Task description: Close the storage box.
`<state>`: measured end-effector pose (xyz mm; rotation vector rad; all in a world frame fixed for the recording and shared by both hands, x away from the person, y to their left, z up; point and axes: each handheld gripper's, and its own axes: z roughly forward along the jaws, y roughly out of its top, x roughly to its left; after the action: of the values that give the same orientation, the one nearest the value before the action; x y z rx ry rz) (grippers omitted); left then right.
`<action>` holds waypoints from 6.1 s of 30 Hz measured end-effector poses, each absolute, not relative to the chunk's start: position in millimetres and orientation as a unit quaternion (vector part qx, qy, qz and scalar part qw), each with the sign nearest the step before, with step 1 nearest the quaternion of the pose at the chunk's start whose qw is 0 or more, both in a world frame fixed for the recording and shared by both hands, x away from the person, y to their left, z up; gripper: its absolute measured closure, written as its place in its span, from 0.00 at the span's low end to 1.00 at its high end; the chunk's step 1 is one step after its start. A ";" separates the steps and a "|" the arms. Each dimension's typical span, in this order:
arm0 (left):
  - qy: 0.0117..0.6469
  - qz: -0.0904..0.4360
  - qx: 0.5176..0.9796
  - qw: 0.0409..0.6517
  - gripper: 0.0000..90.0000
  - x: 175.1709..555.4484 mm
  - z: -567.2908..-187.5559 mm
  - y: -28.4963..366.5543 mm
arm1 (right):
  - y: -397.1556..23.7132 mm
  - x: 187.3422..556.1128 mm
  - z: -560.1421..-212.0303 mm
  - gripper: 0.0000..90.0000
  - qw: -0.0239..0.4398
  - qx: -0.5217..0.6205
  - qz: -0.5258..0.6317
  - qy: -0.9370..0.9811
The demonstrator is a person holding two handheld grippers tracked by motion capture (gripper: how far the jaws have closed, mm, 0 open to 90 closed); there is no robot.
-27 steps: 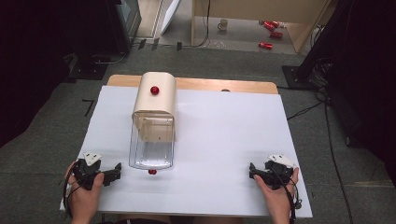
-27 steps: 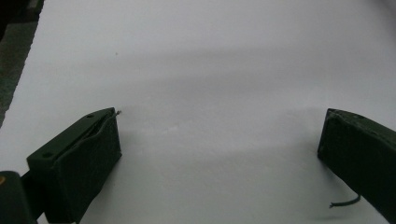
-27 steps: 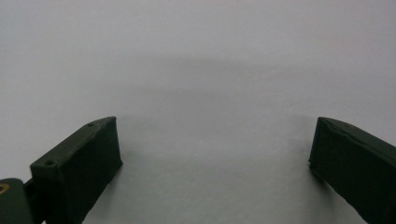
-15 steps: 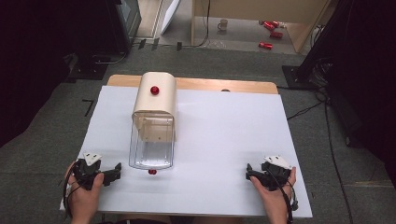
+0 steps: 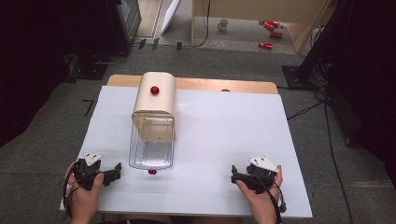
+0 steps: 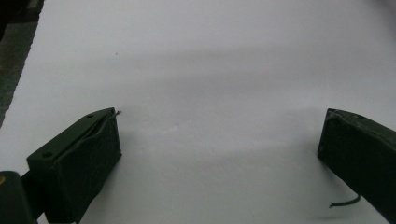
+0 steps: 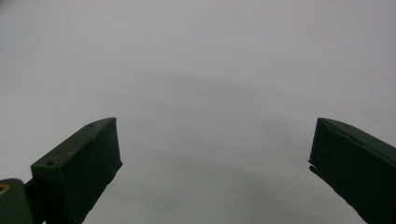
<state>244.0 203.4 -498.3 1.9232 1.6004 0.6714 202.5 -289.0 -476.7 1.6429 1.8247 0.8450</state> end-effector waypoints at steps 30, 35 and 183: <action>0.594 0.249 0.715 0.272 0.00 244.0 -498.2 203.5 | -182.6 198.9 -468.8 0.02 0.229 0.533 0.353 0.735; 0.594 0.249 0.715 0.272 0.00 244.0 -498.2 203.4 | -164.2 197.4 -468.7 0.02 0.223 0.520 0.356 0.744; 0.595 0.247 0.715 0.272 0.00 244.9 -498.0 203.3 | -47.5 274.1 -403.0 0.53 0.192 0.480 0.460 0.722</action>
<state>244.9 203.3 -498.0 1.9247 1.6022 0.6643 274.1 -47.5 -403.0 1.3484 2.0272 1.2903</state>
